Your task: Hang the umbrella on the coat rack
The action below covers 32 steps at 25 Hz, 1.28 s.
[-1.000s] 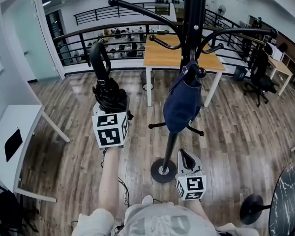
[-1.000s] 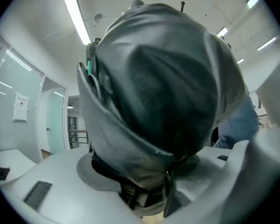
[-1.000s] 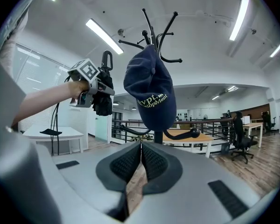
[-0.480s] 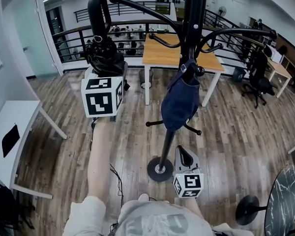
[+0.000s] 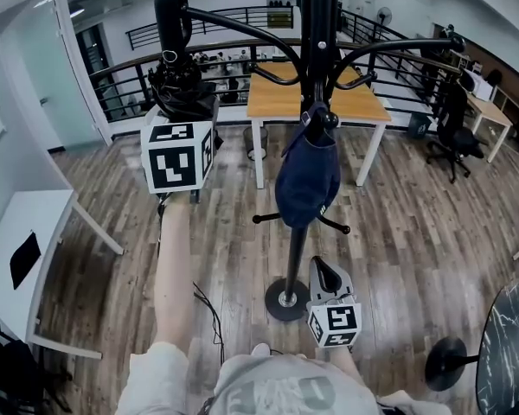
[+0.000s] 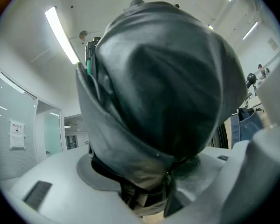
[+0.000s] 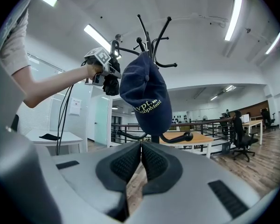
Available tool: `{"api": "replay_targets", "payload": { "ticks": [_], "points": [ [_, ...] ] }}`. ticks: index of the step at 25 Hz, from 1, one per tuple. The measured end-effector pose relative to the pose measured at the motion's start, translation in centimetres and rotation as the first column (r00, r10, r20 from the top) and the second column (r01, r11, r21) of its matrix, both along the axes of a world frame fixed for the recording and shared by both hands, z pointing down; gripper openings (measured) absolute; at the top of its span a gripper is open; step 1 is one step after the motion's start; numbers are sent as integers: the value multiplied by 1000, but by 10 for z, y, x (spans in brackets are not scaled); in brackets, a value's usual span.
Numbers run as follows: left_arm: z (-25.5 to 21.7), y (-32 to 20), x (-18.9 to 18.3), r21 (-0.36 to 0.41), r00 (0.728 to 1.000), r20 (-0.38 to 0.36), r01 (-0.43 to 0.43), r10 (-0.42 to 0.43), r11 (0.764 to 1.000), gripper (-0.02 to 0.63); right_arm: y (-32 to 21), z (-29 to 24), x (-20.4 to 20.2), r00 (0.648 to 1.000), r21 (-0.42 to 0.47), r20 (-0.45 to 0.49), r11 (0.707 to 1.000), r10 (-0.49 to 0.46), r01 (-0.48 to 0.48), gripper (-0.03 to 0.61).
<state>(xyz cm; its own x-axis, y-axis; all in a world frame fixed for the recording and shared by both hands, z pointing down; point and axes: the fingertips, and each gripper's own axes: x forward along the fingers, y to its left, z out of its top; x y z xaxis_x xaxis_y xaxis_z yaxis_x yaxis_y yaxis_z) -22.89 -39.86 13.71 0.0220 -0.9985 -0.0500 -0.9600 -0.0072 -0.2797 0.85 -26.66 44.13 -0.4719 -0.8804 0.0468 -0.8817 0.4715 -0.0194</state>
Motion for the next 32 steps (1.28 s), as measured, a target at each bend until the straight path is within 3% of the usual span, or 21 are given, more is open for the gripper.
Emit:
{"api": "replay_targets", "payload": {
  "ticks": [23, 32],
  "points": [
    [56, -18, 31, -70, 998, 53, -22, 26, 997, 281, -1, 17, 27, 999, -46, 4, 998, 45, -45, 31],
    [65, -24, 52, -83, 996, 36, -83, 86, 993, 281, -1, 15, 26, 998, -28, -20, 998, 55, -55, 31]
  ]
}}
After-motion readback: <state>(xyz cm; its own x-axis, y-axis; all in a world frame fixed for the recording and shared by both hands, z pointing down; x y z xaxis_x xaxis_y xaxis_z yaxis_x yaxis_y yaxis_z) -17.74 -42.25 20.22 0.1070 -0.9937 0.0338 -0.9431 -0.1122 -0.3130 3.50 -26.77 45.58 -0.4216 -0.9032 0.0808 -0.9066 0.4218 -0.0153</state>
